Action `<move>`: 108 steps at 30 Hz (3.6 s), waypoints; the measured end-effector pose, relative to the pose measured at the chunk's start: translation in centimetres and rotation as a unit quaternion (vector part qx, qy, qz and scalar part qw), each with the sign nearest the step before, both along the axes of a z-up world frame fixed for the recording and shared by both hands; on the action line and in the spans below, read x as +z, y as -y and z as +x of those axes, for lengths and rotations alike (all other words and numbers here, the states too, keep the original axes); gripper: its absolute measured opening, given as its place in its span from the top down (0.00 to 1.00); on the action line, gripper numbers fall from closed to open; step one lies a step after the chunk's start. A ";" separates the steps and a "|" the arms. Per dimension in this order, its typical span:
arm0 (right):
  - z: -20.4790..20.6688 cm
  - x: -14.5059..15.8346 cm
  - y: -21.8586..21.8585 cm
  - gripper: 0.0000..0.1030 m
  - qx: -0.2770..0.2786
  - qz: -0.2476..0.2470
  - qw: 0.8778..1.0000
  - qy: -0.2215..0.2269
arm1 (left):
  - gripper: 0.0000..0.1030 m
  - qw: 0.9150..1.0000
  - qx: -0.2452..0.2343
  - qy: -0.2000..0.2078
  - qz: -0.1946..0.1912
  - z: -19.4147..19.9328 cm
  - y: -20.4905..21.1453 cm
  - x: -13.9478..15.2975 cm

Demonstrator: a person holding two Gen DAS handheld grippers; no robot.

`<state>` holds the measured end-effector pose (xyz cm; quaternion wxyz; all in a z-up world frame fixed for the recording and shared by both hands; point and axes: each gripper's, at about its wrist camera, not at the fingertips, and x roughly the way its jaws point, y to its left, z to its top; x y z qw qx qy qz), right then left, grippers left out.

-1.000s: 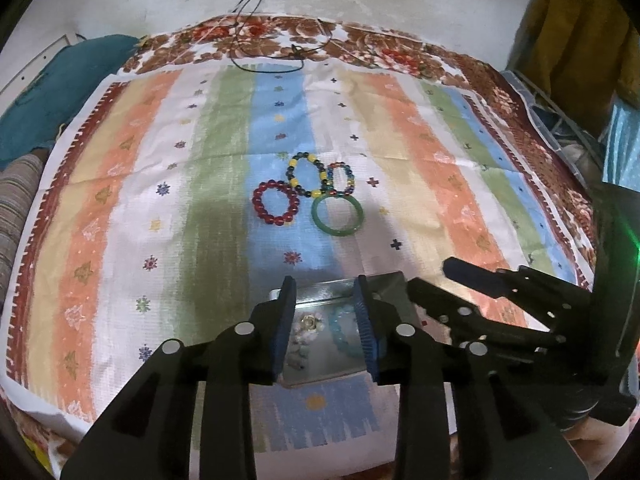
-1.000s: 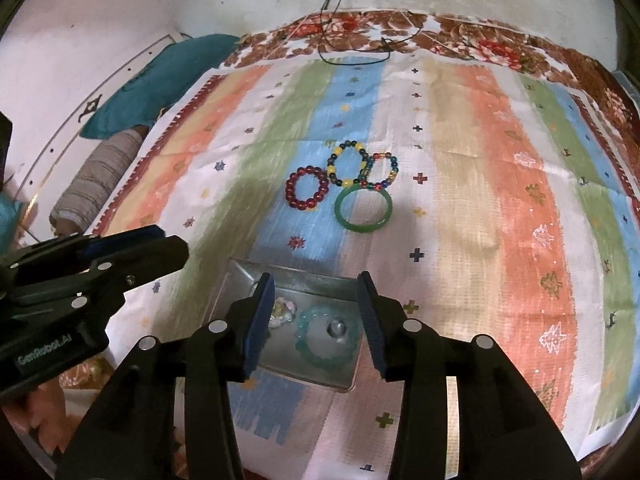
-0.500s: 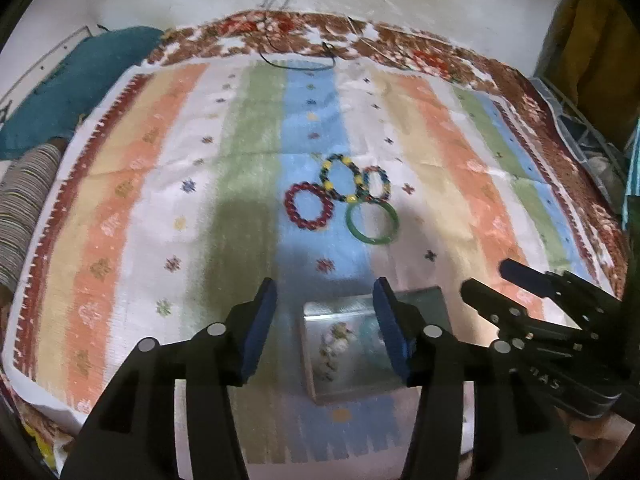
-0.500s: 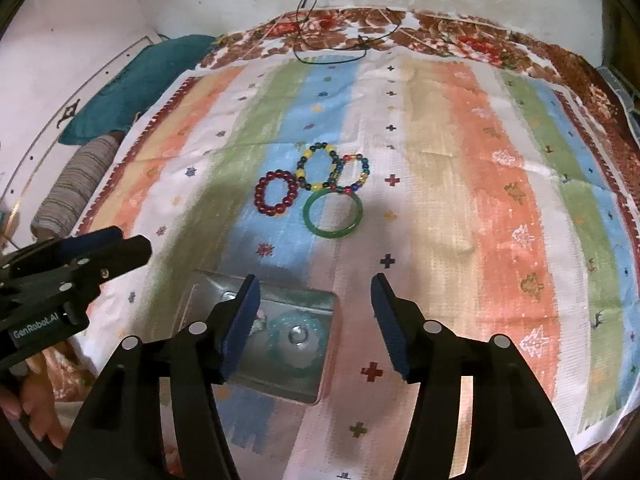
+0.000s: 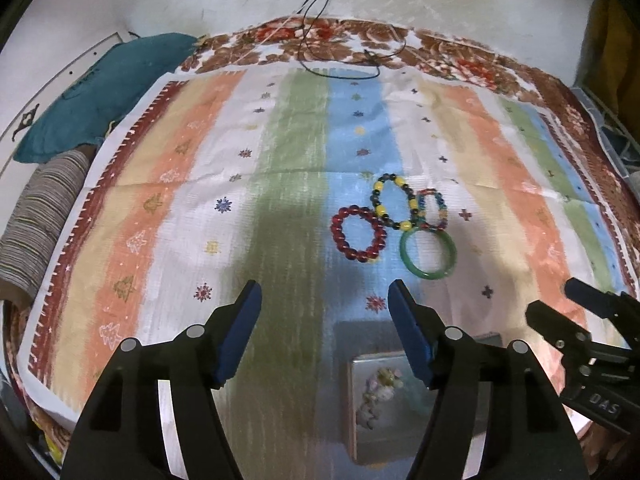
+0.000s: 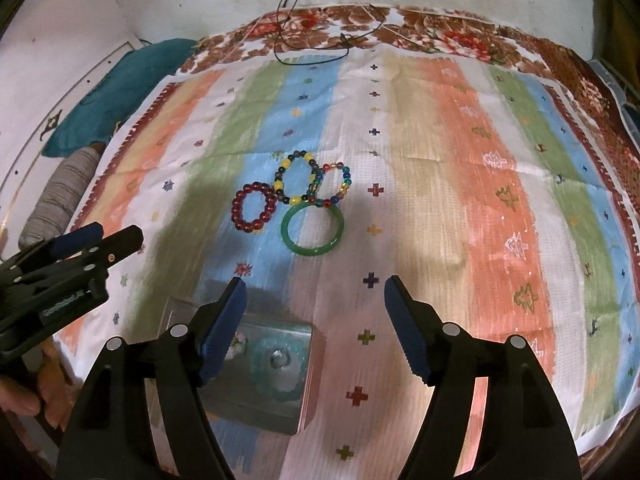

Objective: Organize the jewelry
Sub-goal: 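Move both open grippers from the tin toward the remaining bracelets, then close the left gripper on the red bead bracelet while the right grips the green bangle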

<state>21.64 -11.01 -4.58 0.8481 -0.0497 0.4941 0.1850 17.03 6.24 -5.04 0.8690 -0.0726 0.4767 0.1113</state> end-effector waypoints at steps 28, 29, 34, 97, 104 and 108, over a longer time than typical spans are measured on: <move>6.3 -4.9 -1.4 0.25 -0.004 -0.038 0.999 -0.024 | 0.32 0.999 -0.021 -0.034 -0.034 6.7 -1.7 -5.2; 6.4 -5.0 -1.5 0.25 -0.004 -0.040 0.999 -0.025 | 0.32 0.998 -0.022 -0.038 -0.037 7.0 -1.7 -5.4; 7.5 -5.9 -1.5 0.25 -0.011 -0.038 0.999 -0.029 | 0.32 0.997 -0.028 -0.057 -0.045 7.9 -2.0 -6.8; 6.9 -6.4 -2.2 0.92 0.021 -0.069 0.997 -0.041 | 0.87 0.992 -0.074 -0.090 -0.056 7.5 -2.4 -6.8; 5.6 -5.2 -2.5 0.92 0.030 -0.067 0.997 -0.029 | 0.87 0.992 -0.075 -0.081 -0.060 6.8 -2.0 -5.0; 4.8 -3.9 -2.5 0.92 0.037 -0.062 0.997 -0.014 | 0.87 0.992 -0.073 -0.074 -0.064 6.2 -1.8 -4.1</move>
